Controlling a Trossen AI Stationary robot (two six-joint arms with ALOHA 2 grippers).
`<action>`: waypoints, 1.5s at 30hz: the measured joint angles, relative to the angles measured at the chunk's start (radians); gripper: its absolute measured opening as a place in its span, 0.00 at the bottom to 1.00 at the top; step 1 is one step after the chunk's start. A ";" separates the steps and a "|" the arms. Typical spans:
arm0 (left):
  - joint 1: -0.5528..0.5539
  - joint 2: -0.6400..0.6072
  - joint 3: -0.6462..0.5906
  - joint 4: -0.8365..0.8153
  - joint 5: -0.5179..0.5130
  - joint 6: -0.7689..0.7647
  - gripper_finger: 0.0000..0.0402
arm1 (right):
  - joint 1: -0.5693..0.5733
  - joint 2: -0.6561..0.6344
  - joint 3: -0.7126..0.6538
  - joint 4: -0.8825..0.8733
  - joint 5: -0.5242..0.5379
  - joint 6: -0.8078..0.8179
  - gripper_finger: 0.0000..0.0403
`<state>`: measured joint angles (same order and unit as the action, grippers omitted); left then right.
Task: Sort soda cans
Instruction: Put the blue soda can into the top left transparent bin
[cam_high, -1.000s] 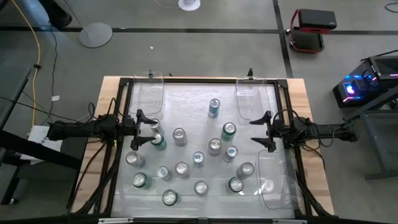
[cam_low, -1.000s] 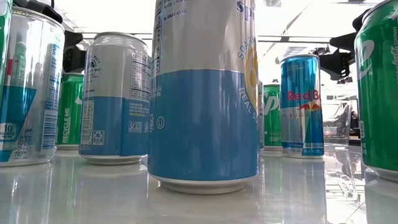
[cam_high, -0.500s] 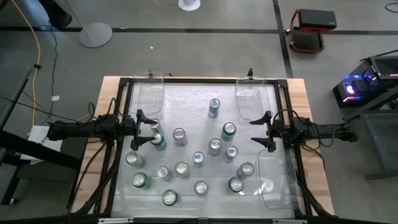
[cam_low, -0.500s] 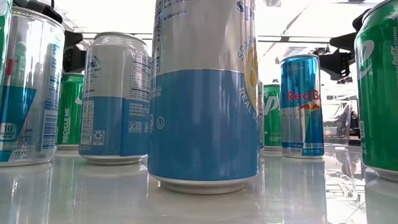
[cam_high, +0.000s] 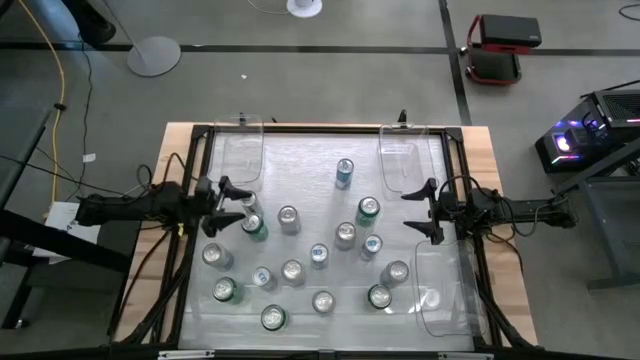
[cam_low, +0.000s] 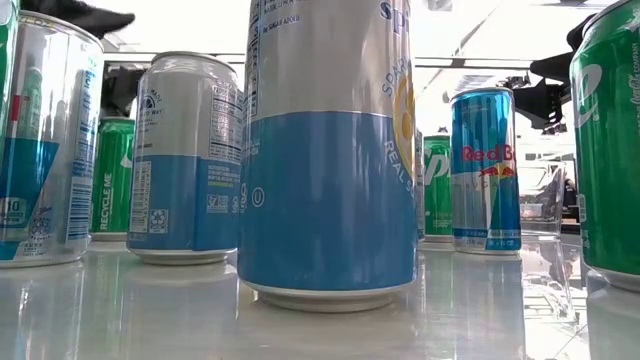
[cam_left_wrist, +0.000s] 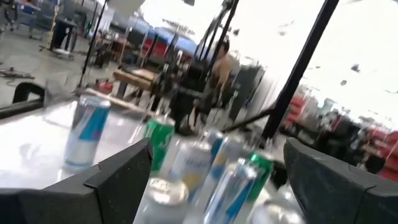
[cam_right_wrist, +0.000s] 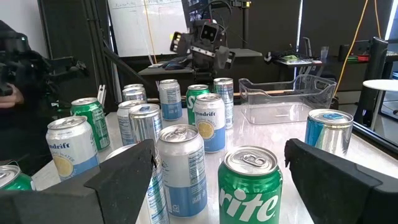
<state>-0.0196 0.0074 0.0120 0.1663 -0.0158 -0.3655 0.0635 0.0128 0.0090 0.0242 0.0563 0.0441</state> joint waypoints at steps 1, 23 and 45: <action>0.000 0.000 0.000 0.022 0.001 -0.007 0.85 | 0.000 0.000 0.000 0.000 0.000 0.000 0.87; -0.135 0.064 0.000 0.292 0.220 -0.062 0.85 | 0.000 0.000 0.000 0.000 0.000 0.000 0.87; -0.117 0.702 0.864 -0.968 -0.591 -0.204 0.85 | 0.000 0.000 0.000 0.000 0.000 0.000 0.87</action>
<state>-0.1369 0.7097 0.8764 -0.8018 -0.6064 -0.5699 0.0637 0.0132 0.0090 0.0238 0.0563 0.0437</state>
